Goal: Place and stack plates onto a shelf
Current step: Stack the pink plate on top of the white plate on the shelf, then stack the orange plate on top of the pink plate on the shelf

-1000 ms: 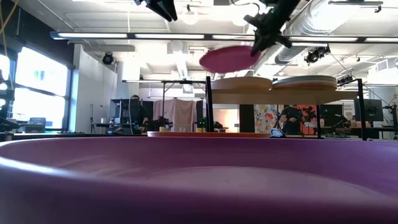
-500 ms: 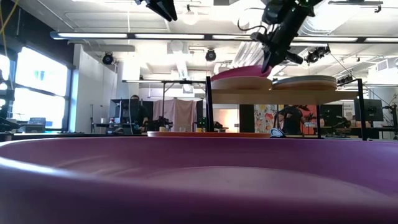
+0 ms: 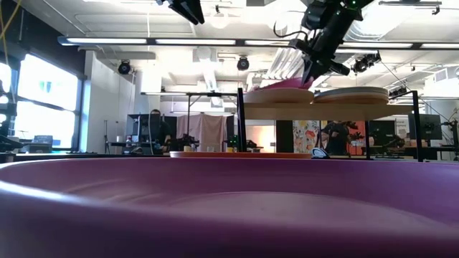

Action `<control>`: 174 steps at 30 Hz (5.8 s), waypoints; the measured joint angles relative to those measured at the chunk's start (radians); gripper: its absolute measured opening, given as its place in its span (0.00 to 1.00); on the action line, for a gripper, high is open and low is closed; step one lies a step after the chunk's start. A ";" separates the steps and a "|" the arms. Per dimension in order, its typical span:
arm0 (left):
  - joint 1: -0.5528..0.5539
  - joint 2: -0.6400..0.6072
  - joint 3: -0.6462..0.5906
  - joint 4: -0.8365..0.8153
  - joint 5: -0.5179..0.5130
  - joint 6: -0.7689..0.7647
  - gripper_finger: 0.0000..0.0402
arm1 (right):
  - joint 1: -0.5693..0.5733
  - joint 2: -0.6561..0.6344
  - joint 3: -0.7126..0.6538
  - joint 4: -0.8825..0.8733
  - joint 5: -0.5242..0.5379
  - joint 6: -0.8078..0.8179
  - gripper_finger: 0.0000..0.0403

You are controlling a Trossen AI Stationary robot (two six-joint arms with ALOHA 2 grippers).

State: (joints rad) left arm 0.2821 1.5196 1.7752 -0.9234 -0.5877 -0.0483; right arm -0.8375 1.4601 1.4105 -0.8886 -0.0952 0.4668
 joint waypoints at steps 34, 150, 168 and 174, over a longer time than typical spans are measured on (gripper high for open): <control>0.012 0.000 -0.021 -0.144 0.164 -0.087 0.29 | 0.050 -0.003 0.087 -0.173 -0.264 -0.078 0.21; -0.043 0.009 -0.543 0.522 0.550 -0.414 0.00 | 0.814 -0.015 0.264 0.041 0.519 0.048 0.21; 0.244 0.005 -0.325 0.618 0.546 -0.261 0.01 | 0.688 -0.014 0.322 0.004 0.521 -0.117 0.21; 0.320 0.025 -0.240 0.619 0.550 -0.245 0.02 | 0.660 -0.014 0.322 0.078 0.593 -0.199 0.21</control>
State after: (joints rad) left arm 0.6022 1.5450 1.5352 -0.3047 -0.0376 -0.2932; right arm -0.1775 1.4456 1.7329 -0.8102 0.4982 0.2675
